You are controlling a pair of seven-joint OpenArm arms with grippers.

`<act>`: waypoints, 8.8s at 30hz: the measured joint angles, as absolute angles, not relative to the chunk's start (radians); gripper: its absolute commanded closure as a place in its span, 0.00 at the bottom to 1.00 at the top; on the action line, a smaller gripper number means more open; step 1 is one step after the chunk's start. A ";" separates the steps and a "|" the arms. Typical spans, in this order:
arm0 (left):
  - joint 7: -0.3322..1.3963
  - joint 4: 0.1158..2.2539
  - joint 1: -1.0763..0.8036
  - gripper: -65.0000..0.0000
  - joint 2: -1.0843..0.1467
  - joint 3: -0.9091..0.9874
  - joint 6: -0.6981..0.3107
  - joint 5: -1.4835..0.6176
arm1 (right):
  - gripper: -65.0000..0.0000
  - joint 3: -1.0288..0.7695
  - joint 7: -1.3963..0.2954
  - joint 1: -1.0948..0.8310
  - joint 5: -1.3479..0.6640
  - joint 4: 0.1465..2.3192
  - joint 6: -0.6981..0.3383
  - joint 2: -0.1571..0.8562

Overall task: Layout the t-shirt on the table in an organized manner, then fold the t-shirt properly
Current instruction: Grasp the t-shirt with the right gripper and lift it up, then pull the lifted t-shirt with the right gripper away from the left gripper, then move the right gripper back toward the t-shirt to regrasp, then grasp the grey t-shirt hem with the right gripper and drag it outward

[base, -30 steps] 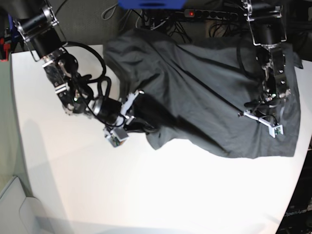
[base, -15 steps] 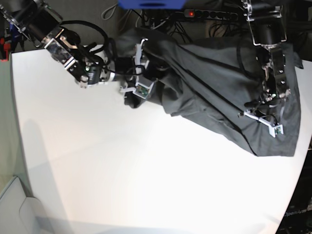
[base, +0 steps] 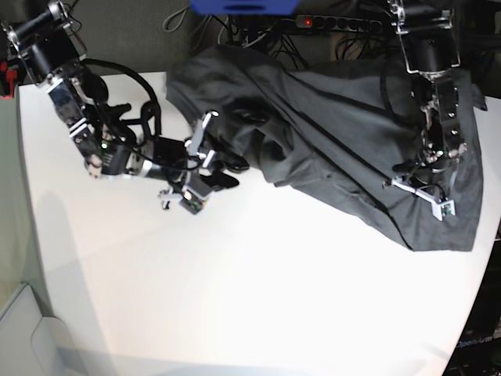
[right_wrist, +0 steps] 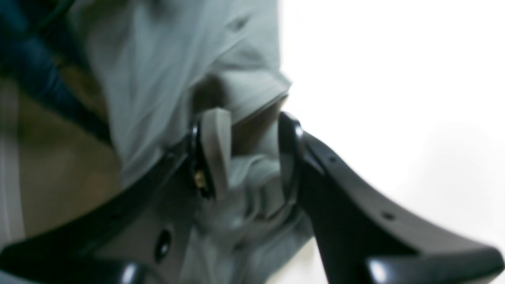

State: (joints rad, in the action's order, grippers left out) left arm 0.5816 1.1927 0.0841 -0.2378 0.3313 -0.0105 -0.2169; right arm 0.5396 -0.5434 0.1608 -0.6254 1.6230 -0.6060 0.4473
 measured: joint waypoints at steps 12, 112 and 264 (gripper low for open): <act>0.582 1.193 0.084 1.00 -0.238 0.331 -0.011 -0.217 | 0.66 0.570 -0.790 0.298 -0.626 1.381 -0.606 0.284; 0.583 1.193 0.086 1.00 -0.237 0.332 -0.007 -0.217 | 0.98 0.802 -0.588 0.467 -0.618 0.952 -0.606 0.072; 0.590 1.191 0.104 1.00 -0.216 0.326 -0.007 -0.214 | 0.64 0.426 -0.474 0.744 -0.361 0.676 -0.499 0.163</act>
